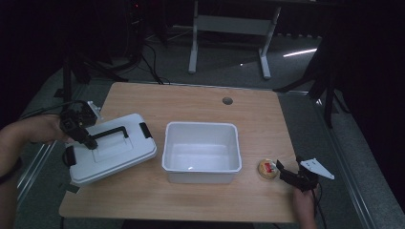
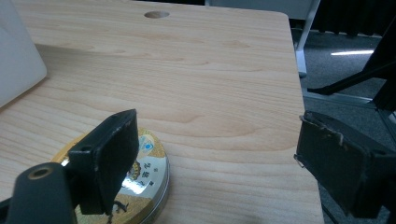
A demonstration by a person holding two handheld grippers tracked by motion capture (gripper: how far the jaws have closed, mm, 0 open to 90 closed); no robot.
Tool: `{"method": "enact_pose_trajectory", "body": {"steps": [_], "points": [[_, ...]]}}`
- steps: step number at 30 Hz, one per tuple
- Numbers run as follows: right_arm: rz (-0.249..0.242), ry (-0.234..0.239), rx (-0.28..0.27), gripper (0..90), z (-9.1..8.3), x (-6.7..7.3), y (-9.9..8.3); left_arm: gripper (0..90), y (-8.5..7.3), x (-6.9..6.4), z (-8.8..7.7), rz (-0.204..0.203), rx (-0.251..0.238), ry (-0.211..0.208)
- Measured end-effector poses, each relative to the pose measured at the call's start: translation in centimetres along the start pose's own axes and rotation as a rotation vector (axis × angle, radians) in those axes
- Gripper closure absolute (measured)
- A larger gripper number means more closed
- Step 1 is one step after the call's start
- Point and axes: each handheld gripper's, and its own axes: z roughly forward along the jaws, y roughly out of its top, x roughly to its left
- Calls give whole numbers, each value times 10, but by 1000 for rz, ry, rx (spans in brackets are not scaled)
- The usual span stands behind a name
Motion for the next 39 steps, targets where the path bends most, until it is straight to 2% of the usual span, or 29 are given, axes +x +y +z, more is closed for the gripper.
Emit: {"method": "enact_pose_trajectory", "body": {"steps": [6,7,8,9,10,15,17,18,19,24,27,32,33,34,35,36,37,38,39], "points": [[0,3,1,127,0,0,0,832,3,12,33,-9,-5,-4],[0,3,1,127,0,0,0,832,3,12,33,-9,-5,-4],[0,3,1,127,0,0,0,832,5,16,42,-13,-3,-13],[0,3,1,127,0,0,0,832,5,16,42,-13,-3,-13],[-1,4,1,127,0,0,0,832,6,19,51,-24,2,-8],[-3,5,1,127,0,0,0,832,10,26,70,-31,17,-13],[-4,5,1,127,0,0,0,832,10,26,70,-31,17,-13],[-4,5,2,127,0,0,0,832,10,29,81,-31,24,-23],[-4,5,2,127,0,0,0,832,10,30,84,-26,24,-27],[-1,8,1,127,0,0,0,831,10,33,92,-31,13,-26],[-4,9,2,127,0,0,0,830,9,35,101,-28,17,-49],[-3,10,3,127,0,0,0,825,5,38,103,-44,-18,-53],[-3,11,6,127,0,0,0,799,4,38,103,-52,-22,-40],[-3,11,6,127,0,0,0,715,4,38,103,-52,-22,-40],[2,20,13,126,1,0,0,607,3,39,101,-86,-42,-21],[2,20,13,126,1,0,0,541,3,39,101,-86,-42,-21],[8,37,32,126,1,-2,1,462,2,42,98,-120,-76,-5],[12,48,43,126,2,-3,1,388,2,42,98,-120,-76,-5],[19,71,57,126,3,-4,1,293,1,45,94,-147,-104,11]]}}
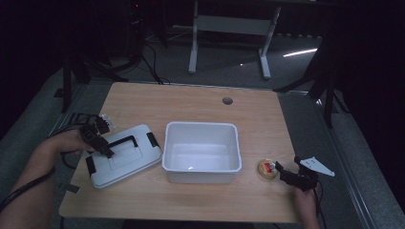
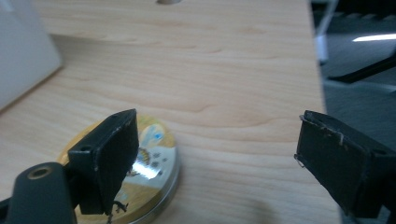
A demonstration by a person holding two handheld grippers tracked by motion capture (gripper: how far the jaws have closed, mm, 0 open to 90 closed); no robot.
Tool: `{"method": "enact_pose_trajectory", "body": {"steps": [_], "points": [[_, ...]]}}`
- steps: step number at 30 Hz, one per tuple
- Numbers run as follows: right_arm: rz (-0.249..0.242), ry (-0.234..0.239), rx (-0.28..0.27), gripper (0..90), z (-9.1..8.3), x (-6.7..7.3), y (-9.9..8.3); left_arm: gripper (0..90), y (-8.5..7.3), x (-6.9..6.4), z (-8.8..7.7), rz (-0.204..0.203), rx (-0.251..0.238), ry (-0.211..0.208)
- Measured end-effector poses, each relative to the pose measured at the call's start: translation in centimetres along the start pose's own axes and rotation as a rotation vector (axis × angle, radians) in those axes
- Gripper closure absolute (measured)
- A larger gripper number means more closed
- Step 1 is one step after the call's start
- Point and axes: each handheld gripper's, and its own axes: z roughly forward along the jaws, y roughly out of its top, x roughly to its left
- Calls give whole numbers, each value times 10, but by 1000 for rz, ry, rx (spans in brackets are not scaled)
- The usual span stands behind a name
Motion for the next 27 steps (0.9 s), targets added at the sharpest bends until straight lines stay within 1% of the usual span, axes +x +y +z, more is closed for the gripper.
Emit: {"method": "enact_pose_trajectory", "body": {"steps": [1,2,3,4,5,6,7,8,9,10,11,13,15,18,19,20,21,22,23,24,25,26,27], "points": [[2,15,3,126,0,-1,1,223,0,1,-1,-10,-5,-2],[10,32,5,126,-1,-2,2,173,0,1,-2,-9,-5,-6],[14,52,16,126,-2,-3,3,123,0,0,-2,2,-5,3],[9,76,26,126,-2,-5,5,101,1,0,-3,5,-3,14],[2,95,41,127,-3,-6,7,91,1,0,-3,5,-3,14],[-20,119,69,129,-3,-8,9,77,1,0,-3,5,-5,9],[-20,119,69,129,-3,-8,9,72,1,0,-3,5,-5,9],[-66,146,103,132,-4,-11,11,72,2,-1,-3,12,-1,12],[-89,159,130,132,-5,-13,12,72,2,-2,-3,13,0,3],[-112,179,154,133,-6,-15,13,72,2,-2,-3,13,0,3],[-132,202,174,135,-6,-16,13,72,2,-3,-3,23,7,13],[-186,249,224,137,-7,-19,14,72,2,-4,-4,27,9,5],[-244,293,266,139,-9,-20,15,72,2,-5,-5,27,14,11],[-356,330,296,142,-12,-20,20,72,2,-5,-7,33,16,15],[-356,330,296,142,-12,-20,20,72,2,-5,-8,35,17,14],[-427,358,329,145,-13,-20,25,72,2,-6,-9,39,16,18],[-427,358,329,145,-13,-20,25,72,2,-6,-9,39,16,18],[-486,378,378,145,-15,-20,30,72,2,-6,-10,41,22,19],[-486,378,378,145,-15,-20,30,72,2,-6,-10,41,22,19],[-492,390,395,146,-15,-19,32,72,2,-7,-10,34,26,10],[-502,416,441,145,-16,-19,38,72,2,-7,-10,44,38,13],[-502,416,441,145,-16,-19,38,72,2,-7,-10,44,38,13],[-505,418,458,145,-15,-18,40,72,2,-7,-11,45,42,7]]}}
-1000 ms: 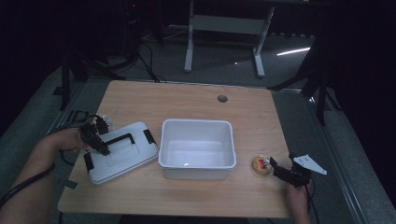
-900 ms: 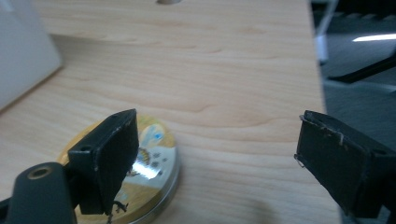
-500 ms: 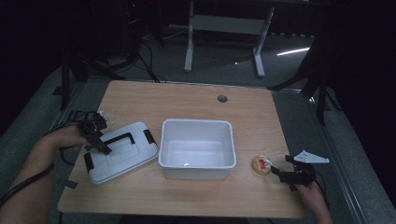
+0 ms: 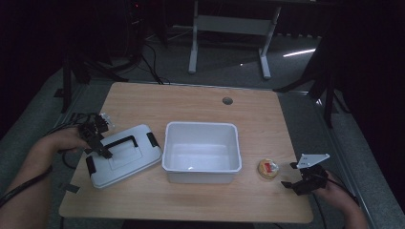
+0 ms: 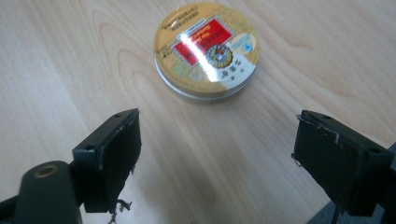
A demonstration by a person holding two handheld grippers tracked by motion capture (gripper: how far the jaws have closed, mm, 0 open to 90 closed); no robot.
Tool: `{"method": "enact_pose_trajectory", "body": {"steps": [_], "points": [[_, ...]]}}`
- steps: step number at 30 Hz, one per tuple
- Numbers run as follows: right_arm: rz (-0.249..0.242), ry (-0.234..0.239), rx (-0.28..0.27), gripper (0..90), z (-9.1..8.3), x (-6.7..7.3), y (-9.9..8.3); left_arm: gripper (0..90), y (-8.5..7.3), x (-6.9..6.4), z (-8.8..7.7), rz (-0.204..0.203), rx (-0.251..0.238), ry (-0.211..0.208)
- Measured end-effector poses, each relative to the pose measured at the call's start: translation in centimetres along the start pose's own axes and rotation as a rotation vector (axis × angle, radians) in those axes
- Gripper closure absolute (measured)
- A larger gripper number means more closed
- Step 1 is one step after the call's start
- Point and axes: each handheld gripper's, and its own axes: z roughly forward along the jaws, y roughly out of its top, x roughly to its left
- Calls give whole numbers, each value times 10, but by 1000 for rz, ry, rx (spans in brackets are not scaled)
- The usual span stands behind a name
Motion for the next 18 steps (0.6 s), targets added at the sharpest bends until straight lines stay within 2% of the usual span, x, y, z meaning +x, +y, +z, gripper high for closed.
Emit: {"method": "enact_pose_trajectory", "body": {"steps": [1,2,3,4,5,6,7,9,10,12,13,14,16,17,18], "points": [[9,11,25,144,-1,0,2,72,0,0,0,-2,2,-5],[18,34,89,145,-1,-1,8,72,0,-1,0,-1,8,-2],[18,34,89,145,-1,-1,8,72,0,-1,0,-1,8,-2],[22,61,157,155,-1,1,14,72,0,-1,0,-2,8,-5],[22,61,157,155,-1,1,14,72,0,-1,0,-1,13,-1],[-3,70,198,157,0,3,18,72,0,-1,0,0,15,0],[-48,70,260,129,1,9,22,72,0,-2,0,1,17,-7],[-90,103,341,128,2,14,27,72,0,-2,0,1,21,-2],[-90,103,341,128,2,14,27,72,0,-2,1,1,22,-5],[-83,130,428,127,5,16,33,72,0,-2,0,2,28,-1],[-120,114,536,127,7,19,37,72,0,-2,0,1,29,0],[-120,114,536,127,7,19,37,72,0,-2,-1,2,27,-1],[-143,122,611,128,9,21,41,72,0,-3,-2,2,25,1],[-168,123,667,128,9,23,45,72,0,-3,-2,2,25,-1],[-168,123,667,128,9,23,45,72,0,-3,-3,0,26,-6]]}}
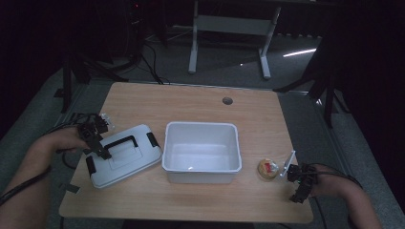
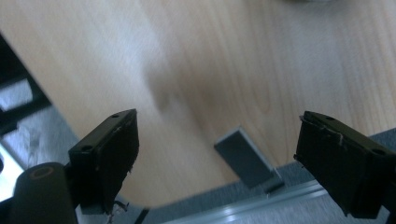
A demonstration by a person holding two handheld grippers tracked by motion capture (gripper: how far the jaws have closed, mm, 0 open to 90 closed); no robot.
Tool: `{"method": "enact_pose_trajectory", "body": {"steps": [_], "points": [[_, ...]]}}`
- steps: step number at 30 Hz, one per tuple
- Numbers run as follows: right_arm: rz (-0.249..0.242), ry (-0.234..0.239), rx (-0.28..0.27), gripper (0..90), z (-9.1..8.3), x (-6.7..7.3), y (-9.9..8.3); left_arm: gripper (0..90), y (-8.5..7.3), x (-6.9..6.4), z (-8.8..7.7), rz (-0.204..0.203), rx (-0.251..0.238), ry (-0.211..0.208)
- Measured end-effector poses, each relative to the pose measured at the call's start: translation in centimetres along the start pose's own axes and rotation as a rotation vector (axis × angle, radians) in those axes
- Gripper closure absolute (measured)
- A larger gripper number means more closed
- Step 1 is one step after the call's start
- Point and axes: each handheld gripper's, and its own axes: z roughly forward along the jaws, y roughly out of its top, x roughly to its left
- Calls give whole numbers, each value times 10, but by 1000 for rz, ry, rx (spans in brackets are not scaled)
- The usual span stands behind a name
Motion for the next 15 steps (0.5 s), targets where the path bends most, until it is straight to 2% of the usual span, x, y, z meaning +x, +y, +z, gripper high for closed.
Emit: {"method": "enact_pose_trajectory", "body": {"steps": [2,3,4,5,6,8,12,13,15], "points": [[-45,-17,26,128,-2,1,4,72,0,-1,0,4,6,-1],[-79,-30,18,129,-5,3,6,72,1,-1,0,4,6,-5],[-149,-54,-12,129,-10,7,9,72,1,-1,0,4,7,-4],[-149,-54,-12,129,-10,7,9,72,1,-1,1,4,7,-5],[-176,-69,-25,129,-11,8,11,71,1,-1,1,4,5,-8],[-267,-107,-67,135,-18,15,17,65,1,-1,1,0,8,-12],[-298,-116,-72,135,-21,17,22,64,1,-3,2,2,10,-18],[-308,-139,-86,135,-25,14,28,64,1,-3,1,2,7,-19],[-312,-149,-101,136,-29,11,32,64,1,-3,1,4,7,-18]]}}
